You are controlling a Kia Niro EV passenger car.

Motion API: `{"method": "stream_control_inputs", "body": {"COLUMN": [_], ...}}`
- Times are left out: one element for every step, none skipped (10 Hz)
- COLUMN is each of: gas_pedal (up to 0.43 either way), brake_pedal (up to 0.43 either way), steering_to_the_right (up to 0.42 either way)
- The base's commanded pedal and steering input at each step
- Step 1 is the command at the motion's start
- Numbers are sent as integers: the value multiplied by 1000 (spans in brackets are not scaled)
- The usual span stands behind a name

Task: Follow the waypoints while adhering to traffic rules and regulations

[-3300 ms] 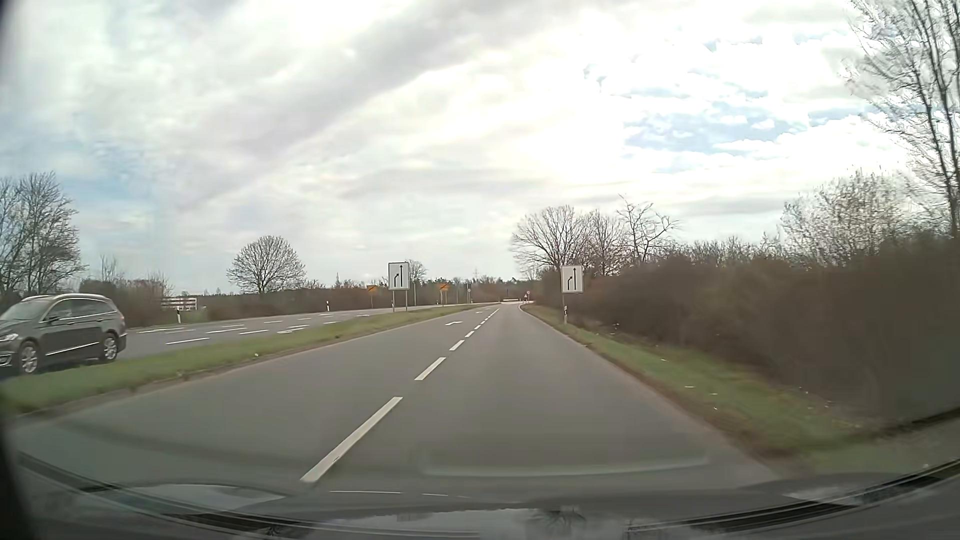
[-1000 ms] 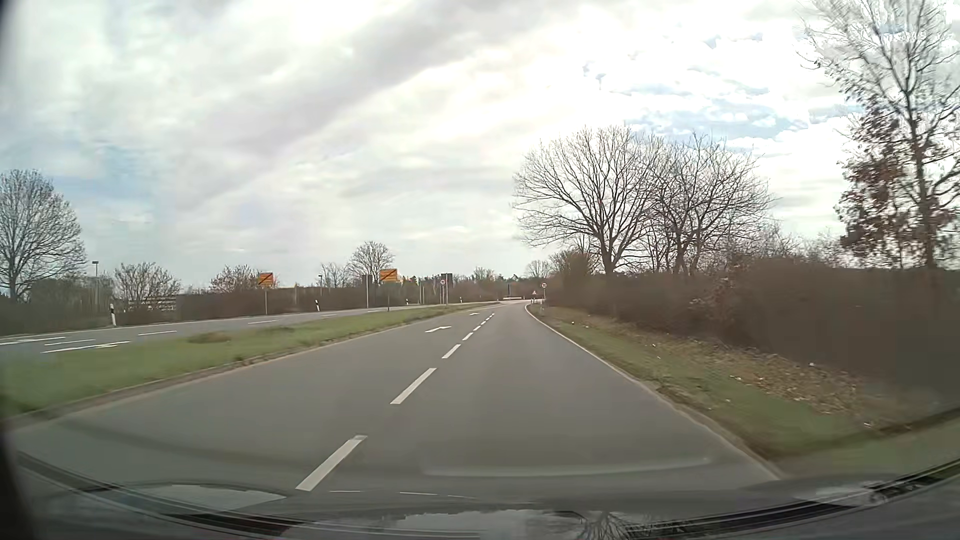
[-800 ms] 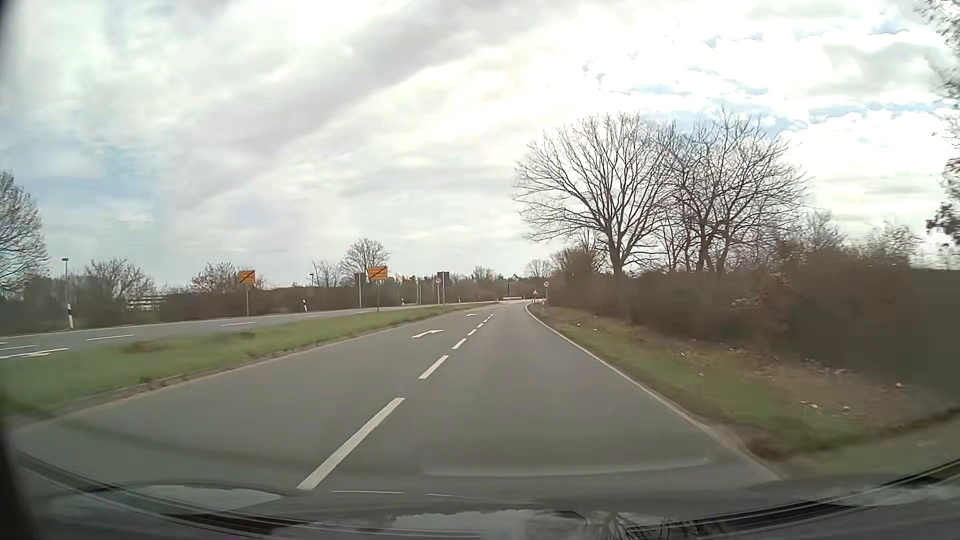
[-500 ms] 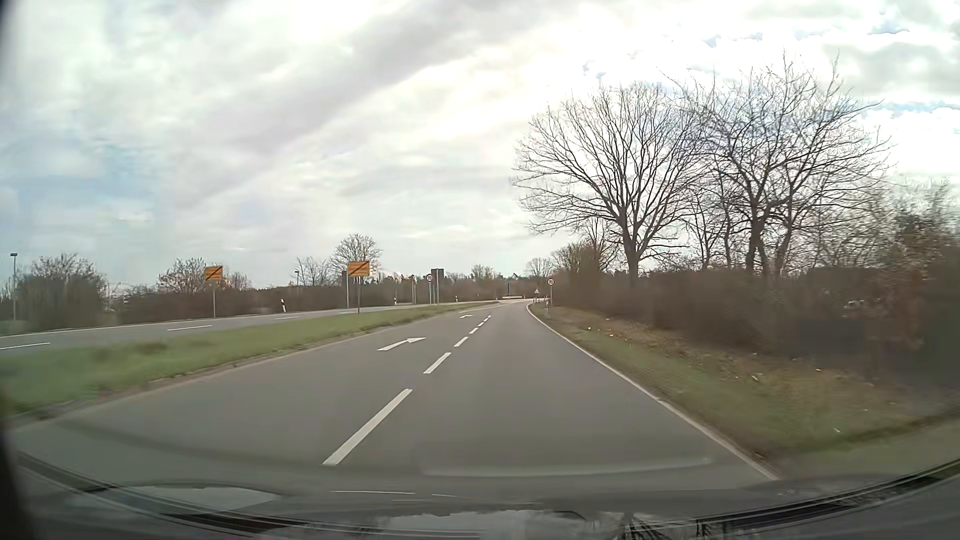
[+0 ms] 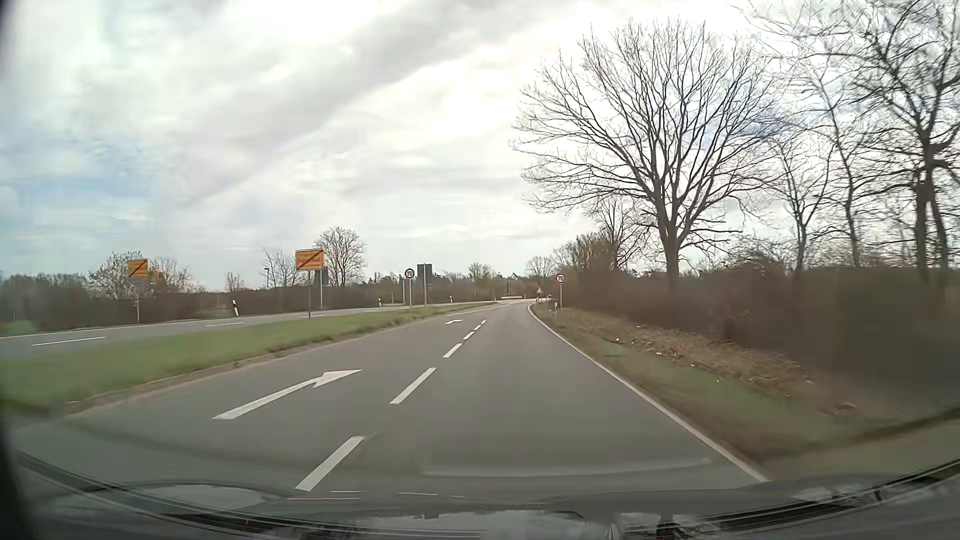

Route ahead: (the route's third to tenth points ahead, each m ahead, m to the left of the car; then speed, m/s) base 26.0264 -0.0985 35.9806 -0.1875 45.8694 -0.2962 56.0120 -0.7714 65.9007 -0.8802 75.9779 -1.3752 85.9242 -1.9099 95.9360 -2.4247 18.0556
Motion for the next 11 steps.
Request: {"method": "stream_control_inputs", "body": {"gas_pedal": [130,98,79,47,28,28,28,39,47,67,79], "brake_pedal": [0,0,0,0,0,0,0,0,0,0,0], "steering_to_the_right": [-1,-1,-2,-1,-2,-2,-3,-3,-3,-3,-3]}}
